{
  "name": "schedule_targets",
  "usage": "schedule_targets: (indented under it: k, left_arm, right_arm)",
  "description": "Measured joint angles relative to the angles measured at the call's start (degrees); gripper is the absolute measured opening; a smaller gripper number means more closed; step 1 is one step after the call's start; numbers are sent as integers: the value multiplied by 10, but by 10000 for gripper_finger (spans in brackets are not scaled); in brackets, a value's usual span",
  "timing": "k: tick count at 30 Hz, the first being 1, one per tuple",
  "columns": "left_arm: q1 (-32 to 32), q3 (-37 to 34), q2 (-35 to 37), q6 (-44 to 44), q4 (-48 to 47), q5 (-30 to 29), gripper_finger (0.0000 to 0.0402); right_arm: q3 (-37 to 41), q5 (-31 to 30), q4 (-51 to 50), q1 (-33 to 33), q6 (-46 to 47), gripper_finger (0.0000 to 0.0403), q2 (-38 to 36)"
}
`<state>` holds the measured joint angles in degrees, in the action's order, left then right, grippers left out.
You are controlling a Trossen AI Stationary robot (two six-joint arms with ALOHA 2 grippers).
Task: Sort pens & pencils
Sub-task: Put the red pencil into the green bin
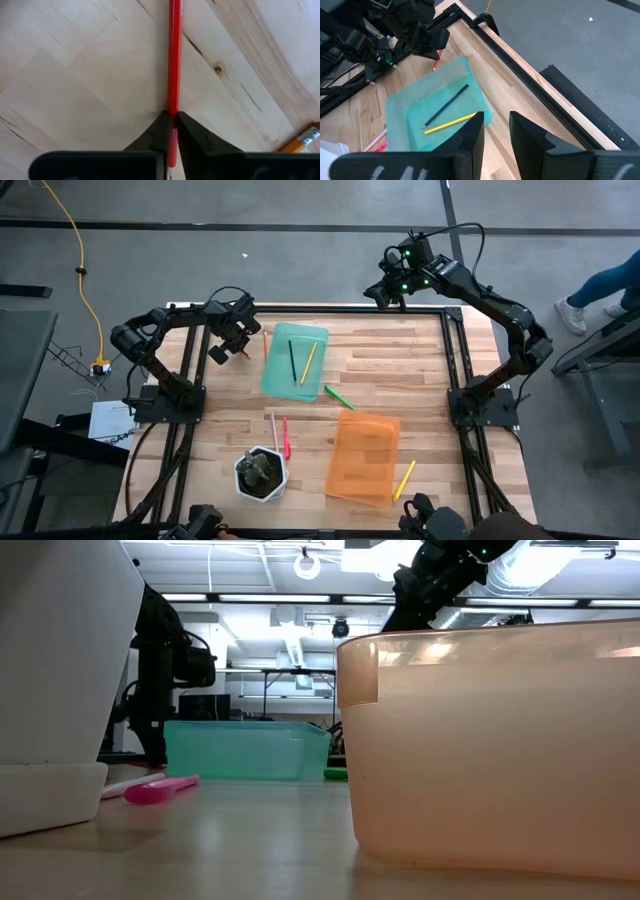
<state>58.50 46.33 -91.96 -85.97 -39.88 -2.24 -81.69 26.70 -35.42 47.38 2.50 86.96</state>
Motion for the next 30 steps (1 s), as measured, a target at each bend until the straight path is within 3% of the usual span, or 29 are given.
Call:
schedule_targets:
  k: [16, 30]
  left_arm:
    - [-1, 7, -1, 23, -1, 8, 9]
    - [0, 8, 46, 101, -43, 5, 5]
  right_arm:
    - [0, 0, 1, 0, -5, 83, 0]
    - [0, -16, 1, 0, -15, 83, 0]
